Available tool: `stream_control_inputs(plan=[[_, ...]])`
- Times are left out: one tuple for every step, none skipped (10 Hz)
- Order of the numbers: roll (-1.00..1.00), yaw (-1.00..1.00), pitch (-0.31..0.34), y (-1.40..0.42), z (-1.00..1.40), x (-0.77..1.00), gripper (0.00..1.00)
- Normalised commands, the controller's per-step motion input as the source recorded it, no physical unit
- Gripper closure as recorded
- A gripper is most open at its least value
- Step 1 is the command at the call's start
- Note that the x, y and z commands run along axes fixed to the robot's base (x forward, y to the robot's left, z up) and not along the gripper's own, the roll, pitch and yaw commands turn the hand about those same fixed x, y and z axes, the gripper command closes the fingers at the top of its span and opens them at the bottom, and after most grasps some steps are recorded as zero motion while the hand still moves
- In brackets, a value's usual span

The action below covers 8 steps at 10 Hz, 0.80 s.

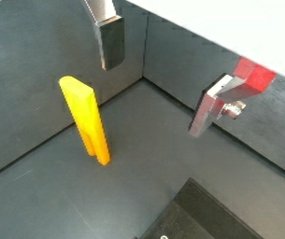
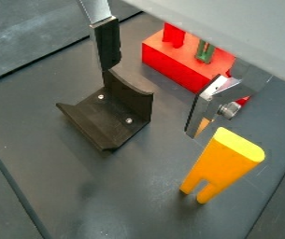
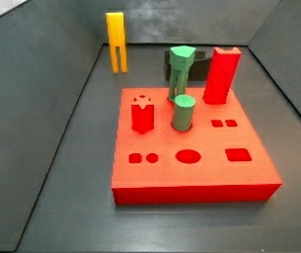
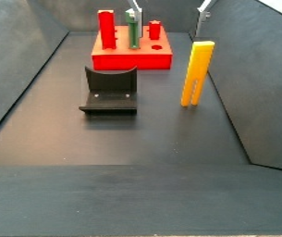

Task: Pick up the square-circle object. Move up. Rotate the square-circle object. Move to above the board. Insert the square-circle object.
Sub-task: Pick up the square-circle object.

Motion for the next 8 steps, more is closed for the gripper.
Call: stream_control_inputs(plan=[[0.13,-0.06,-0.131,-0.11,-0.01,-0.69,0.00],[0.11,0.07,-0.089,-0.29,-0.01,-0.59,0.00],[0.19,0.50,-0.097,-0.39,0.00,-0.65,0.00],[0.15,0.66,-0.106,-0.31,-0.02,-0.57,0.00],[0.14,0.70,-0.099,-0.23,-0.15,-0.53,0.00],[0.14,0.44,-0.043,-0.17,-0.19,-0.29,0.00],[0.06,0.08,0.000,-0.06,-0.24,-0.17,0.00],[0.01,0.00,0.000,-0.03,-0.27,-0.05,0.00]])
